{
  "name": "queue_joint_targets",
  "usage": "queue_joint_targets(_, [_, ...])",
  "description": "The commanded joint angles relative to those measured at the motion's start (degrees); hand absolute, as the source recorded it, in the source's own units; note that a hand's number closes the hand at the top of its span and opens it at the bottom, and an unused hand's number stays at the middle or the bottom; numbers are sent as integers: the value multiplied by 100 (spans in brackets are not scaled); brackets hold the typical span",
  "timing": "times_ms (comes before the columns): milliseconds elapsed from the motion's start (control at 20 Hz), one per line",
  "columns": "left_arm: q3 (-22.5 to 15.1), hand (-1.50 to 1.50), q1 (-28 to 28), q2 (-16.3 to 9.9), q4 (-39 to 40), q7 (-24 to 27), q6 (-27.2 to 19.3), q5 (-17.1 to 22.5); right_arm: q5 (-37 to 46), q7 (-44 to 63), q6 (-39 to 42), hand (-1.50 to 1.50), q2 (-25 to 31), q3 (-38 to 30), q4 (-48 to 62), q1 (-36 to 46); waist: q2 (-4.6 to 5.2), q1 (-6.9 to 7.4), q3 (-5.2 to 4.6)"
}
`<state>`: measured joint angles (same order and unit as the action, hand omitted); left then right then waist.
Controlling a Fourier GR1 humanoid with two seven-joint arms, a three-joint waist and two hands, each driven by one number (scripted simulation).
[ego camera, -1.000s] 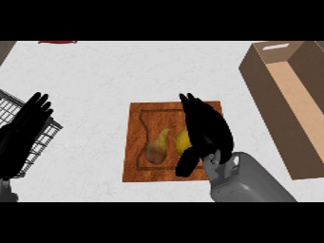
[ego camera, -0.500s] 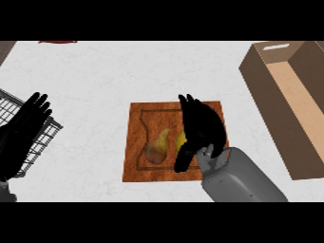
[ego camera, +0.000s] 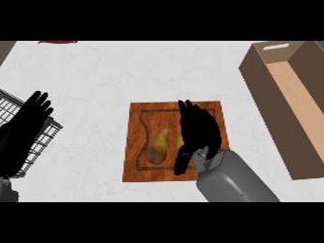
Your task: Pick the lemon from the cutting board and place it in the cardboard box
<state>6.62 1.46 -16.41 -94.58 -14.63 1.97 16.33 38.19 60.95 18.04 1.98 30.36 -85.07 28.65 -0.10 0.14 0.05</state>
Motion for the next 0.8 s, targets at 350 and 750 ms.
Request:
queue_joint_targets(350, [94,0,-119,92,-94,-68,122,-54,47,185,-236,-150,-193,-95,1003,212,14,49,-5])
queue_joint_targets(750, [262,0,-206,121,122,172,333,-114,304,349,57,-150,-194,66,457,-297,6,21,-6])
